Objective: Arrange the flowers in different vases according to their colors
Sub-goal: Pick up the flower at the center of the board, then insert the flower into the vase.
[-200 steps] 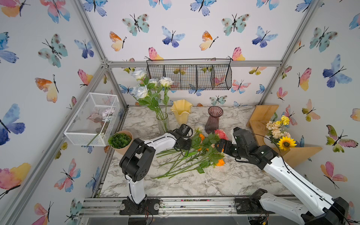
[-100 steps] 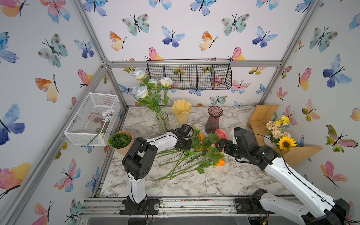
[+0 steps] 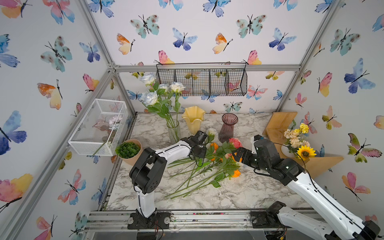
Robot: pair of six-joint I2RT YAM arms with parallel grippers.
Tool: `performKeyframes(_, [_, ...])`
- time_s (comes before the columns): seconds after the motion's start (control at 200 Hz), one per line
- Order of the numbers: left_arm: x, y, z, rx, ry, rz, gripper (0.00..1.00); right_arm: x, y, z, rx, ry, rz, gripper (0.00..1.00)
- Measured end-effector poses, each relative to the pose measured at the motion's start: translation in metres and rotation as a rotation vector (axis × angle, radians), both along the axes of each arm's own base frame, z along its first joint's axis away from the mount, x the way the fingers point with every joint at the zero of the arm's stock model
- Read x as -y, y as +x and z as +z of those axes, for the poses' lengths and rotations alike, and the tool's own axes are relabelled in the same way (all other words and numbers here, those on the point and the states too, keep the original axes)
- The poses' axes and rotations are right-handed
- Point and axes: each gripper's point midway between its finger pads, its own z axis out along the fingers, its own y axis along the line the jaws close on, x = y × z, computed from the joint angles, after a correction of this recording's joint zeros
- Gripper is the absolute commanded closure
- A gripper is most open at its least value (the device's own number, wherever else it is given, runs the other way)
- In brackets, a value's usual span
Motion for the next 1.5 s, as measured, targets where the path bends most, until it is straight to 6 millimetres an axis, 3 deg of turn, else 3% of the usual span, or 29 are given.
performKeyframes(0.205, [0.015, 0.022, 0.075, 0.191, -0.087, -0.044, 1.00, 0.004, -0.002, 0.008, 0.024, 0.018, -0.017, 0.02])
performKeyframes(0.551, [0.015, 0.022, 0.188, 0.467, -0.240, -0.081, 1.00, 0.012, -0.007, 0.028, 0.086, 0.060, -0.045, 0.02])
performKeyframes(0.741, [-0.006, 0.013, 0.270, 0.684, -0.329, -0.029, 1.00, 0.017, -0.009, 0.035, 0.116, 0.071, -0.060, 0.02])
performKeyframes(0.986, [-0.058, -0.002, 0.372, 1.009, -0.386, 0.096, 1.00, 0.027, -0.012, 0.048, 0.194, 0.099, -0.092, 0.02])
performKeyframes(1.151, [-0.105, 0.016, 0.400, 1.139, -0.352, 0.234, 1.00, 0.031, -0.012, 0.047, 0.214, 0.100, -0.107, 0.02])
performKeyframes(1.356, [-0.164, 0.046, 0.401, 1.214, -0.304, 0.415, 1.00, 0.036, -0.011, 0.054, 0.246, 0.098, -0.124, 0.02])
performKeyframes(1.497, [-0.184, 0.069, 0.394, 1.229, -0.308, 0.486, 1.00, 0.038, -0.010, 0.056, 0.262, 0.093, -0.130, 0.02])
